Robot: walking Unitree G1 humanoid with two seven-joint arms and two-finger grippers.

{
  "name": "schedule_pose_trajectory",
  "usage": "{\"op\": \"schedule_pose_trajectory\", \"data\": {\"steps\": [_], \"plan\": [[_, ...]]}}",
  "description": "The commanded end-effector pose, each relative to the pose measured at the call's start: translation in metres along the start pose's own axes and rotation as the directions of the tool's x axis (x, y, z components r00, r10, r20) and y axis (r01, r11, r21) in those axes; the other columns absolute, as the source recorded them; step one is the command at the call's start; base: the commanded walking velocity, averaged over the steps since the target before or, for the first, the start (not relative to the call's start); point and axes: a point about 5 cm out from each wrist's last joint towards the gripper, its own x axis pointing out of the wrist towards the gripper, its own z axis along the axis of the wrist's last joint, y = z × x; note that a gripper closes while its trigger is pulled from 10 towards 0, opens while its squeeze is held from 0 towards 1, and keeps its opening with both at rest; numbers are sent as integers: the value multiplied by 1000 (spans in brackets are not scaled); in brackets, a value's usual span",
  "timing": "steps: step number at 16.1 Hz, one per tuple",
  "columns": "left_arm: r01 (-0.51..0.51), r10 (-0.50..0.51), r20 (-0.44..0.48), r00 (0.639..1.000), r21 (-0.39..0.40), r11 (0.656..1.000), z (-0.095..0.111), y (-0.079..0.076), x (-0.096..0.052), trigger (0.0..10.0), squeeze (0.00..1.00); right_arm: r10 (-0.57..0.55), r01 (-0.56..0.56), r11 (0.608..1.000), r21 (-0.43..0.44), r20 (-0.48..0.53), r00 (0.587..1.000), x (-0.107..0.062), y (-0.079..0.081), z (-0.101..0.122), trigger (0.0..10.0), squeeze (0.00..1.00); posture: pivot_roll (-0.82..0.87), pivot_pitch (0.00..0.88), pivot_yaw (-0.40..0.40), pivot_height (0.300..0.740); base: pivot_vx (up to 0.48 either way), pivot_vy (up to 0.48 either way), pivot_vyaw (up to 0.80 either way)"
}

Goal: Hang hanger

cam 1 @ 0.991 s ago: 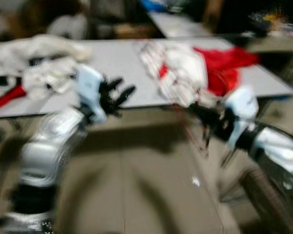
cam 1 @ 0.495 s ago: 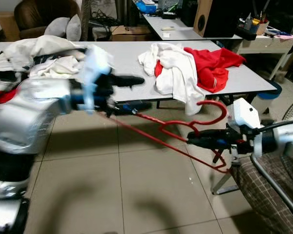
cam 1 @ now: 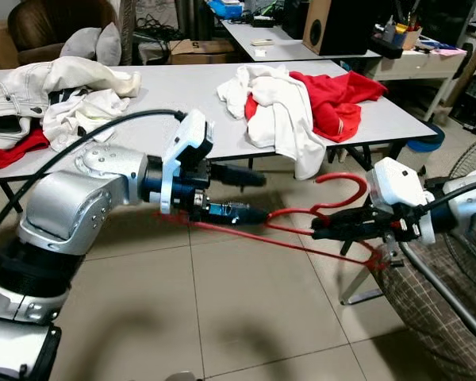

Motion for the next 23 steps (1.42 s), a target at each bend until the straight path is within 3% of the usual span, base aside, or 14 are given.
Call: {"op": "schedule_pose_trajectory", "data": {"steps": [1, 2, 6, 8, 11, 12, 13, 19, 23], "plan": [[-52, 52, 40, 998, -7, 999, 6, 7, -7, 8902, 0, 8, -9, 1000, -28, -40, 999, -2, -2, 0, 10000, 0, -34, 0, -17, 740, 0, 0, 0], [-79, 80, 59, 995, -34, 996, 7, 11, -8, 10000, 0, 10, -12, 999, -34, -52, 999, -1, -2, -1, 10000, 0, -34, 0, -17, 740, 0, 0, 0], [0, -4, -100, 995, -40, 999, -17, -6, 15, 10000, 0, -35, 34, 998, -51, -14, 999, 6, -12, 4, 10000, 0, -33, 0, -11, 740, 0, 0, 0], [61, -64, -39, 997, -83, 995, -16, -14, 25, 10000, 0, -33, 32, 998, -56, -18, 999, 7, -13, 5, 10000, 0, -33, 0, -11, 740, 0, 0, 0], [86, -91, -60, 994, -82, 993, -20, -19, 33, 10000, 0, -36, 35, 997, -64, -11, 999, 11, -15, 6, 10000, 0, -36, 0, -10, 740, 0, 0, 0], [54, -59, -75, 995, -67, 996, -22, -16, 36, 3765, 0, -39, 38, 997, -71, -6, 999, 11, -16, 8, 10000, 0, -36, 0, -10, 740, 0, 0, 0], [26, -31, -86, 996, -55, 998, -23, -14, 37, 0, 0, -41, 41, 996, -73, -2, 999, 11, -17, 9, 10000, 0, -36, 0, -9, 740, 0, 0, 0], [-73, 72, -45, 996, -17, 997, -19, -3, 37, 0, 0, -55, 55, 994, -98, 10, 998, 11, -23, 15, 10000, 0, -37, 0, -9, 740, 0, 0, 0], [-64, 62, -38, 997, -34, 997, -20, -3, 33, 0, 0, -59, 60, 992, -109, 12, 998, 10, -25, 17, 10000, 0, -37, 0, -10, 740, 0, 0, 0]]}}
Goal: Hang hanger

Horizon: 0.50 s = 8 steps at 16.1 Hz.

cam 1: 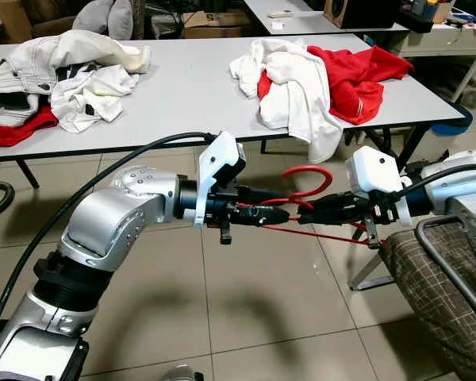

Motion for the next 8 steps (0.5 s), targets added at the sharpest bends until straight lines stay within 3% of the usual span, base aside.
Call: {"op": "schedule_pose_trajectory", "data": {"steps": [1, 8], "plan": [[6, -6, 12, 1000, 12, 1000, 2, 0, -2, 0, 0, -26, 26, 999, -39, 4, 1000, -6, -6, 7, 10000, 0, -37, 0, -10, 740, 0, 0, 0], [27, -30, 52, 998, 47, 998, 2, -2, -3, 0, 0, -33, 34, 999, -32, 24, 999, -5, -6, 9, 10000, 0, -39, 0, -11, 740, 0, 0, 0]]}}
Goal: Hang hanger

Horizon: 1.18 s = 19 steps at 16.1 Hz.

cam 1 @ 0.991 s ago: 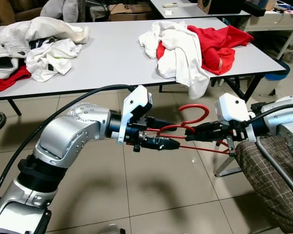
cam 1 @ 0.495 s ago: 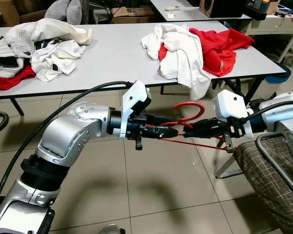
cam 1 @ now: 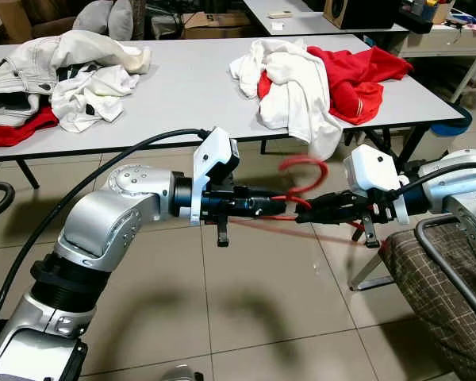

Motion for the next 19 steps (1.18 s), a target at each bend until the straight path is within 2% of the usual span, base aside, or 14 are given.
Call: {"op": "schedule_pose_trajectory", "data": {"steps": [1, 2, 3, 4, 5, 6, 7, 8, 11, 16, 17, 18, 19], "plan": [[24, -24, 7, 1000, 1, 1000, -1, -3, 0, 0, 0, -37, 37, 999, -27, 20, 999, -6, -5, 8, 10000, 0, -42, 0, -10, 740, 0, 0, 0], [24, -24, 8, 1000, 0, 1000, -1, -4, 0, 0, 0, -42, 42, 999, -19, 28, 999, -6, -5, 8, 10000, 0, -42, 0, -10, 740, 0, 0, 0], [25, -25, 10, 1000, 2, 1000, -2, -4, 0, 0, 0, -50, 50, 999, 3, 42, 998, -7, -6, 9, 10000, 204, -42, 0, -10, 740, 0, 0, 0], [26, -26, 15, 1000, 5, 1000, -1, -4, 0, 0, 0, -56, 55, 998, 18, 50, 997, -7, -7, 9, 10000, 961, -42, 0, -10, 740, 0, 0, 0], [31, -32, 35, 999, 17, 999, 2, -5, 0, 0, 0, -49, 48, 999, 22, 47, 998, -7, -7, 9, 10000, 1000, -42, 0, -10, 740, 0, 0, 0], [46, -47, 46, 998, 22, 999, 3, -7, -1, 0, 0, -49, 48, 999, 16, 42, 998, -7, -6, 8, 10000, 1000, -42, 0, -10, 740, 0, 0, 0], [88, -90, 64, 994, 37, 995, 6, -11, -2, 0, 0, -49, 49, 999, 12, 37, 998, -5, -6, 7, 10000, 871, -42, 0, -10, 740, 0, 0, 0], [106, -109, 70, 992, 45, 993, 7, -13, -2, 0, 0, -47, 47, 999, 12, 36, 998, -5, -6, 6, 10000, 0, -42, 0, -10, 740, 0, 0, 0], [147, -150, 68, 986, 47, 988, 8, -17, -3, 0, 0, -32, 31, 999, 21, 36, 999, -5, -6, 4, 10000, 0, -41, 0, -16, 740, 0, 0, 0], [194, -197, 25, 980, 79, 978, 8, -16, -2, 0, 0, 58, -59, 998, 29, 38, 998, -2, -2, 4, 10000, 0, -38, 0, -20, 740, 0, 0, 0], [199, -201, 21, 979, 81, 977, 8, -16, -2, 0, 0, 67, -68, 997, 29, 39, 997, -1, -1, 4, 9569, 0, -38, 0, -20, 740, 0, 0, 0], [210, -212, 13, 977, 87, 974, 8, -15, -2, 0, 0, 77, -78, 997, 28, 33, 996, 1, -1, 4, 7608, 0, -40, 0, -21, 740, 0, 0, 0], [217, -218, 9, 976, 88, 972, 9, -15, -2, 0, 0, 76, -77, 997, 27, 29, 997, 1, -1, 3, 9529, 0, -40, 0, -21, 740, 0, 0, 0]]}}
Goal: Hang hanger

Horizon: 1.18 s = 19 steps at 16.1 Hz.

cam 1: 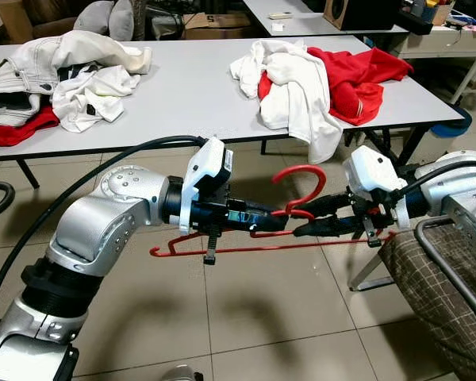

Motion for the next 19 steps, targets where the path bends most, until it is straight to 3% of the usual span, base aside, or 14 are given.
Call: {"op": "schedule_pose_trajectory", "data": {"steps": [1, 3, 4, 7, 9, 13, 16, 17, 18, 19], "plan": [[69, -68, -13, 998, 46, 997, 8, -3, 4, 0, 0, -35, 35, 999, -19, -34, 999, -3, -6, 1, 10000, 0, -40, 0, -21, 740, 0, 0, 0], [77, -76, -15, 997, 46, 996, 8, -3, 3, 0, 0, -50, 50, 999, -9, -30, 998, -4, -8, 1, 10000, 0, -40, 0, -21, 740, 0, 0, 0], [79, -79, -17, 997, 47, 996, 8, -2, 3, 0, 0, -62, 62, 998, 7, -30, 998, -4, -11, 1, 10000, 1000, -40, 0, -21, 740, 0, 0, 0], [70, -68, -33, 997, 50, 996, 7, 1, 1, 0, 0, -33, 33, 999, 16, -32, 999, -6, -8, 3, 10000, 1000, -38, 0, -21, 740, 0, 0, 0], [12, -8, -72, 997, 58, 998, 2, 10, -4, 0, 0, 0, 0, 1000, 6, -55, 998, -13, -1, 8, 10000, 1000, -38, 0, -19, 740, 0, 0, 0], [-9, 17, -106, 994, 75, 997, 0, 15, -8, 0, 0, -56, 56, 998, 3, -80, 995, -23, -2, 10, 10000, 1000, -43, 0, -14, 740, 0, 0, 0], [-7, 14, -70, 997, 102, 995, 6, 17, -4, 0, 0, -41, 42, 998, 35, -43, 998, -12, 3, 7, 10000, 1000, -43, 0, -14, 740, 0, 0, 0], [-5, 11, -58, 998, 112, 994, 8, 17, -3, 0, 0, -45, 46, 998, 42, -35, 998, -10, 3, 7, 10000, 800, -48, 0, 0, 740, 0, 0, 0], [11, -8, -34, 999, 117, 993, 13, 15, -1, 0, 0, -55, 57, 997, 47, -35, 998, -8, 1, 4, 10000, 0, -48, 0, 0, 740, 0, 0, 0], [28, -25, -21, 999, 119, 993, 15, 13, -1, 0, 0, -63, 65, 997, 48, -39, 997, -7, -1, 2, 10000, 0, -48, 0, 0, 740, 0, 0, 0]]}}
